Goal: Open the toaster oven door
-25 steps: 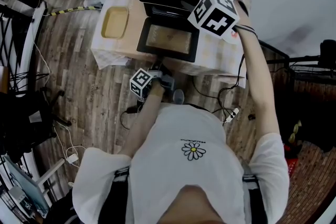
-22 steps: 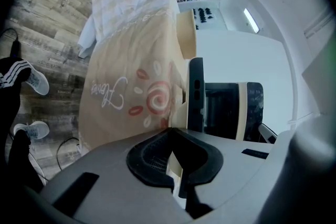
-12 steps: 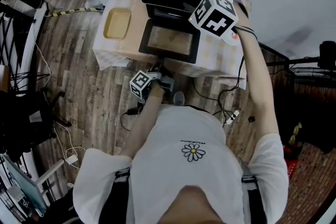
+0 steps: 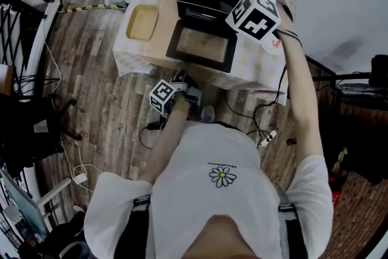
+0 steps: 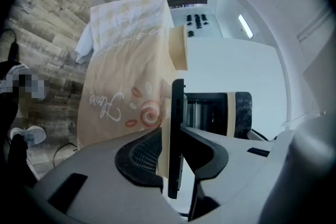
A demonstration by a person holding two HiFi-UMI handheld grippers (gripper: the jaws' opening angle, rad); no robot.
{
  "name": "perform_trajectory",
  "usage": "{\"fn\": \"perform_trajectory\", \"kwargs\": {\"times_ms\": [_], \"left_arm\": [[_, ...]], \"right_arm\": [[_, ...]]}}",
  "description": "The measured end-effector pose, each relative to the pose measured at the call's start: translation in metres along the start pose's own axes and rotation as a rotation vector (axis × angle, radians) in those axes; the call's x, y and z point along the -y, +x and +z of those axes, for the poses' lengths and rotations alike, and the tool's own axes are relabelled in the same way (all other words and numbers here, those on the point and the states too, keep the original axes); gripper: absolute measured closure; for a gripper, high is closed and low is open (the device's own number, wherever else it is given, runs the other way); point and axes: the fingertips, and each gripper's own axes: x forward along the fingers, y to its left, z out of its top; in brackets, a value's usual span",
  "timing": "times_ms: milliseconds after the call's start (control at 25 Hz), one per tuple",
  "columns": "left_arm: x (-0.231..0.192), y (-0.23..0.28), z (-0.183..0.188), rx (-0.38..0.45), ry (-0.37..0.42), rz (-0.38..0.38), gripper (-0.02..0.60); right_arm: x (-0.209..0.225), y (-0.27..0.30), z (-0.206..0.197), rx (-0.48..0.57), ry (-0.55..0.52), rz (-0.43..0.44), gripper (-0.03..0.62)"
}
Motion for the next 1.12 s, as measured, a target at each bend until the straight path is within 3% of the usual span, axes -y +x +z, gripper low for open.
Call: {"fn": "perform_trajectory", "kwargs": {"times_ms": [280,440,720,880,1120], "left_arm": [[0.012,-0.016,0.034,0.083,0.126,0.044,0.482],[0.057,-0.023,0.067,0.145,0.331,0.017,0.482],[0.226,-0.016,0.111,0.236,0.69,-0.265,0.471],[0.32,-0.015,0.099,0.238,0.913,-0.42,0.469],[0.406,-0.013,0.062,0.205,1.141,-0.59,0.466]], "right_arm": [[0.002,-0.001,0.002,-0.004,-0.012,-0.006,0.423],[0.001,-0.001,0.002,-0.012,-0.008,-0.002,0.422],[0.001,-0.001,0.003,-0.037,-0.008,-0.017,0.422],[0.001,-0.002,0.006,-0.019,0.012,-0.007,0.425],[0.008,-0.016,0.01,0.011,0.036,-0.06,0.47]]}}
